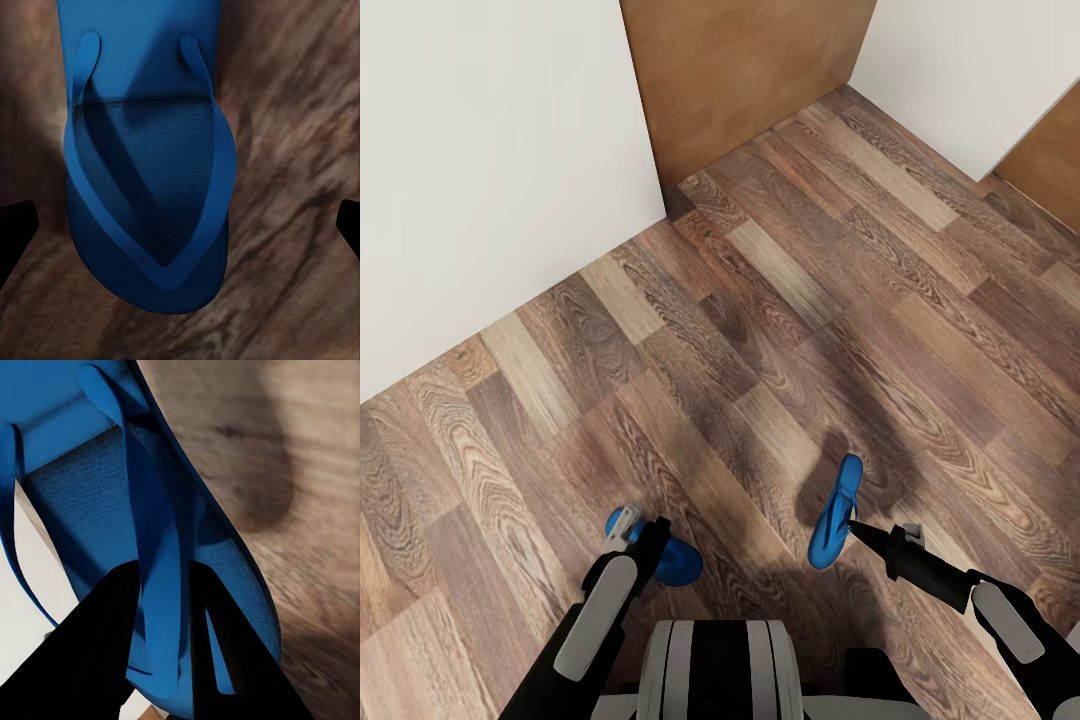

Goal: In the bedroom, move the book from the bed onto either nightstand, and place the two sandals side by side next to the bed.

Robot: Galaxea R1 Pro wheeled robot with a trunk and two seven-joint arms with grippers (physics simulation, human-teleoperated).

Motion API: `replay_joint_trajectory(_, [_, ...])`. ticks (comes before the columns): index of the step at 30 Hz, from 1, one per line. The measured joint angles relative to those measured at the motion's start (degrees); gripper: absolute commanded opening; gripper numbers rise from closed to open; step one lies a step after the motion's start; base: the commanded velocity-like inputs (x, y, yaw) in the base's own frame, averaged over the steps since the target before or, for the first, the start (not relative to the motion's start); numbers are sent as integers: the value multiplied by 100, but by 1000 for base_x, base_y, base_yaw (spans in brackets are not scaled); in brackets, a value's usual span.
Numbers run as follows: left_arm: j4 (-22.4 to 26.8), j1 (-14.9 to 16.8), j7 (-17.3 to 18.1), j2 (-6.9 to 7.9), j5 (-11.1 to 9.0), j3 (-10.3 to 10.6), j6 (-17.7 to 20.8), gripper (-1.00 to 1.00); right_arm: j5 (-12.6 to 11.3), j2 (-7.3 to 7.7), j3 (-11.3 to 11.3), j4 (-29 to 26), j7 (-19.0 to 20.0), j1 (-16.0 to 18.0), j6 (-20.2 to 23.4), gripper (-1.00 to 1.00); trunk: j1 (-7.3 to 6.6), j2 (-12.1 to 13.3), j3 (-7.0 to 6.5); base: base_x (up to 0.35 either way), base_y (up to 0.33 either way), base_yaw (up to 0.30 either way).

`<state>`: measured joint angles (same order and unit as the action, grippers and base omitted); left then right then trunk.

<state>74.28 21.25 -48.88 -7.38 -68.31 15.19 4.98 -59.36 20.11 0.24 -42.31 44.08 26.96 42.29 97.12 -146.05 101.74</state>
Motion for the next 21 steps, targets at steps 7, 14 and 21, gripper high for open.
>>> replay_joint_trajectory(7, [-14,0,10,-5,8,3,-7,100,2,0,0,-2,0,0,1,-100,0,0,0,0,0,0])
replay_joint_trajectory(14, [-33,0,15,-4,8,1,-9,100,13,0,1,-3,0,0,-4,-100,8,-4,66,0,0,0])
replay_joint_trajectory(21, [-35,0,7,-2,9,1,-9,100,3,0,0,-1,0,0,-1,-100,13,-7,111,0,0,0])
